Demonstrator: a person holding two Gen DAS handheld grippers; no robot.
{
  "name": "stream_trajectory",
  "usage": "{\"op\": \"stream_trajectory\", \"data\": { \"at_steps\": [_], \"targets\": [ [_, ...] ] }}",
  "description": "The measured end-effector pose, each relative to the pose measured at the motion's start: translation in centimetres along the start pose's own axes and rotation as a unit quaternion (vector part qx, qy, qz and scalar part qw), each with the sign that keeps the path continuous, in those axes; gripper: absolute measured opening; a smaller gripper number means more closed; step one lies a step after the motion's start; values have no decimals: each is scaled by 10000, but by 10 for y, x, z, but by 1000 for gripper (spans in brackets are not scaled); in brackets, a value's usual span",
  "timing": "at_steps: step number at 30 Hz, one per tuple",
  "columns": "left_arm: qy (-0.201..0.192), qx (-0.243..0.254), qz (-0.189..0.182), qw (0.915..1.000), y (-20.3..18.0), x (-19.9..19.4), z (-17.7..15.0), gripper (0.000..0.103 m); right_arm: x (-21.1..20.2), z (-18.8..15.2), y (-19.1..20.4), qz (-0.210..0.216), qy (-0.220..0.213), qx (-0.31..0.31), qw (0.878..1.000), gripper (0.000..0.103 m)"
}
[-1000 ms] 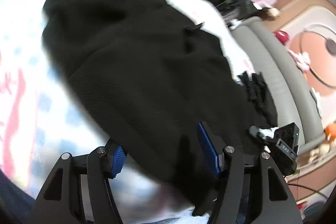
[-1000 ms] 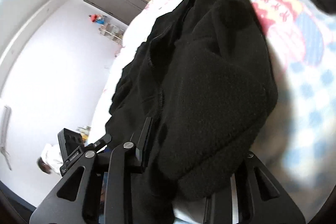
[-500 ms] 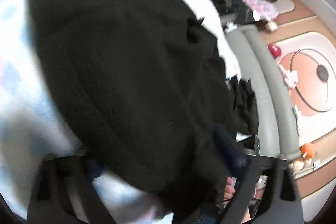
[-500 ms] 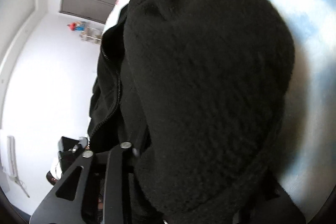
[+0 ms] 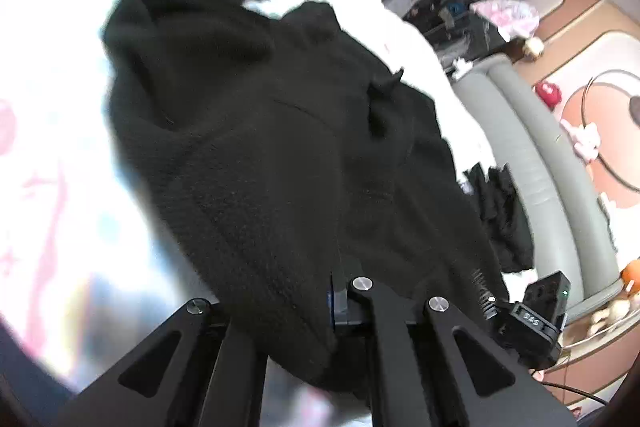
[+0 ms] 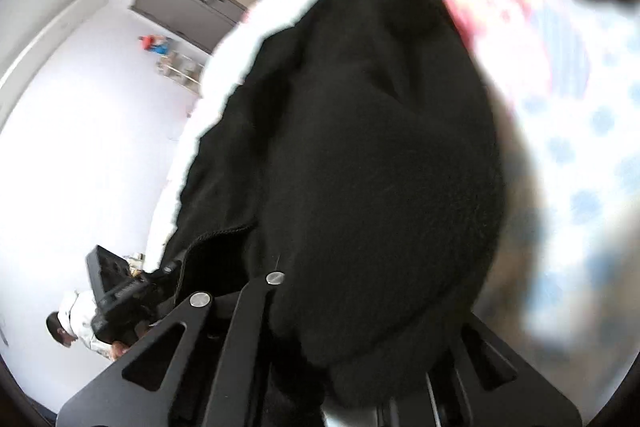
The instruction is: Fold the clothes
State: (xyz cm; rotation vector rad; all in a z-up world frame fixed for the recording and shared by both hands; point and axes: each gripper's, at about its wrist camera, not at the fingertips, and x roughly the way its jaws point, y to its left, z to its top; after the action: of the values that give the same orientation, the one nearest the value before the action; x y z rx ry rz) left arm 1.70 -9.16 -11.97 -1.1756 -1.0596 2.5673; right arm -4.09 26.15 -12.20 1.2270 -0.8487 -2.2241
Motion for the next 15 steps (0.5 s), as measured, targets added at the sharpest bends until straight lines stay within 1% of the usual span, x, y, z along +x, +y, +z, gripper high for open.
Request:
{"op": "stream_trajectory", "data": {
  "at_steps": [2,3,5,6,7,8,9,11,12,13,14,15],
  "targets": [
    [-198,92,-26,9998,-5,-24,-1,5,-19,3,19,183,-124,-44,9997,4],
    [-212,154,-1,9997,-6,-30,-3,5,-25,2,28,194,-170,-171,9995,4],
    [-44,312,135,9994,-8,-27,-11,5,-31,-1,39,122,-189,-402,9989,4],
    [110,352,241,9990,-6,-21,-17,5,-31,-3,41,40,-157,-496,9986,4],
    [346,348,391,9980,0,-9,-24,5,-30,-6,42,-42,-124,-590,9982,4],
    [655,262,508,9962,9,6,-33,5,-20,-10,33,-287,63,-532,9981,4],
    [947,92,541,9940,19,19,-39,5,-10,-15,23,-544,260,-465,9971,4],
    [1188,-26,436,9920,22,25,-38,6,6,-16,-1,-768,729,173,9942,4],
    [1268,3,375,9912,20,23,-35,7,0,-15,-2,-689,722,268,9946,6],
    [1323,93,320,9907,18,18,-31,13,-8,-15,-3,-599,700,349,9951,10],
    [1373,173,224,9901,16,11,-27,16,-15,-14,-3,-508,678,430,9955,12],
    [1418,241,82,9896,15,1,-23,22,-22,-14,-4,-418,655,511,9957,18]
  ]
}}
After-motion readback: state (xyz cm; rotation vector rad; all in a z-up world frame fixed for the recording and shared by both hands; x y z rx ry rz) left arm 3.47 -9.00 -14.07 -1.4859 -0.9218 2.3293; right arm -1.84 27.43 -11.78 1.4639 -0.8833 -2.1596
